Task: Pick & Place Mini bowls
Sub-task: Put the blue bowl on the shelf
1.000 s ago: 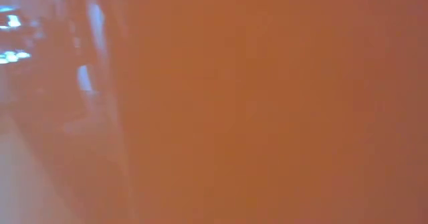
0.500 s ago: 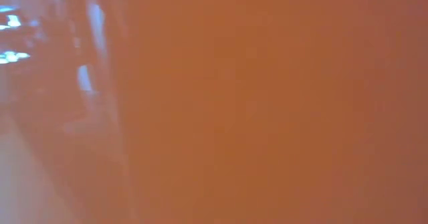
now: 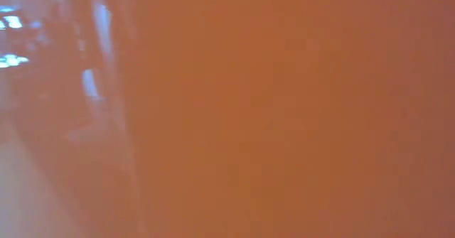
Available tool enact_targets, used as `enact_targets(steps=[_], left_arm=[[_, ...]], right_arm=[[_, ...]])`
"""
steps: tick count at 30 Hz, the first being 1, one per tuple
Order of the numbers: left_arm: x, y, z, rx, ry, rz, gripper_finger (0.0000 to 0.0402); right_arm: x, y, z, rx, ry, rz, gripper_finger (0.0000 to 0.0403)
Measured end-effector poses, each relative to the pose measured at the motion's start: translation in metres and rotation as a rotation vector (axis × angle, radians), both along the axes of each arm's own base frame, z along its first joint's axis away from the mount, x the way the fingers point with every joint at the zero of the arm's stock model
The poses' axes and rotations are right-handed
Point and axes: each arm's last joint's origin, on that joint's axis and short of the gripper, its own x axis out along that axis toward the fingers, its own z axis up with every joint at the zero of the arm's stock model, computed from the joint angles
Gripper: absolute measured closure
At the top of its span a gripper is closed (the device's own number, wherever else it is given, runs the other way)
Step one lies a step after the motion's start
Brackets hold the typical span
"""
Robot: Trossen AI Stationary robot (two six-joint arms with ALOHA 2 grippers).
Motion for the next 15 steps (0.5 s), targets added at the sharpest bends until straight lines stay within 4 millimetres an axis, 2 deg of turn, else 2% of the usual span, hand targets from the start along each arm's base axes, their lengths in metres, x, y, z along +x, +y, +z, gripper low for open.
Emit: enact_targets(steps=[6, 15], left_arm=[[0.009, 0.000, -0.011, -0.033, 0.069, 0.098, 0.0313], [0.024, 0.004, -0.032, -0.053, 0.143, 0.379, 0.0313]], right_arm=[[0.000, 0.000, -0.001, -0.003, 0.004, -0.001, 0.0394], [0.000, 0.000, -0.002, -0.003, 0.015, -0.001, 0.0394]])
